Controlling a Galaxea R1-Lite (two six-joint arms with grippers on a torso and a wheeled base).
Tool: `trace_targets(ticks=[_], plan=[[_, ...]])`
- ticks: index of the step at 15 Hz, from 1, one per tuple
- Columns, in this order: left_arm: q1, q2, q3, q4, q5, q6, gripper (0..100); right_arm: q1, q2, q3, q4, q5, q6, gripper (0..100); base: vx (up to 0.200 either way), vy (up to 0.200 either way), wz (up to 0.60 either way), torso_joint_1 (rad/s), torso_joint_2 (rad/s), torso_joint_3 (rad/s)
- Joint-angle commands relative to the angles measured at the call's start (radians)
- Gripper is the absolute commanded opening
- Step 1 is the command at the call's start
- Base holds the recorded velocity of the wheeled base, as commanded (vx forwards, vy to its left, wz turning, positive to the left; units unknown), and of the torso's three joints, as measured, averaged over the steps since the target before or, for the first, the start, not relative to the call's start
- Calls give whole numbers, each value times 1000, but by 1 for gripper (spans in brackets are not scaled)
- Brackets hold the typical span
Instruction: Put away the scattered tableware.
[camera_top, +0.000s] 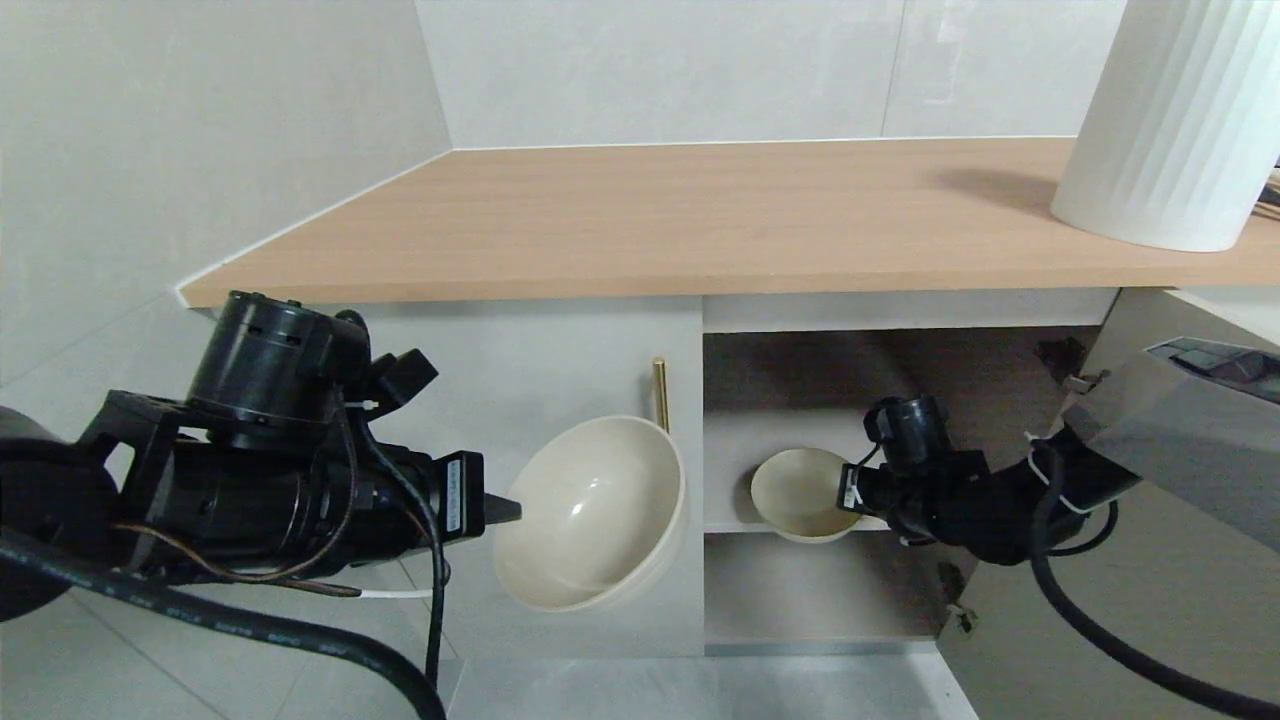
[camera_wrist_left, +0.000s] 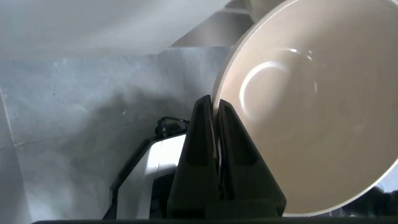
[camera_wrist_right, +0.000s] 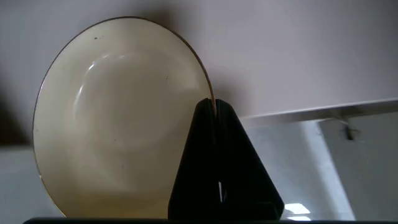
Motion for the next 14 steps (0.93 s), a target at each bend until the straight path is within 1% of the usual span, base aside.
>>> trace_targets(ticks=[1, 4, 14], plan=[[-17, 12, 0, 20, 1, 13, 0, -34, 87, -33, -26, -18, 1, 0, 0, 0, 0, 0, 0, 0], [-20, 14, 0, 21, 2, 13, 0, -66, 134, -91, -27, -69, 6, 0, 0, 0, 0, 0, 0, 0], [-20, 38, 0, 26, 8, 18, 0, -98, 182, -197, -23, -75, 24, 0, 0, 0, 0, 0, 0, 0]])
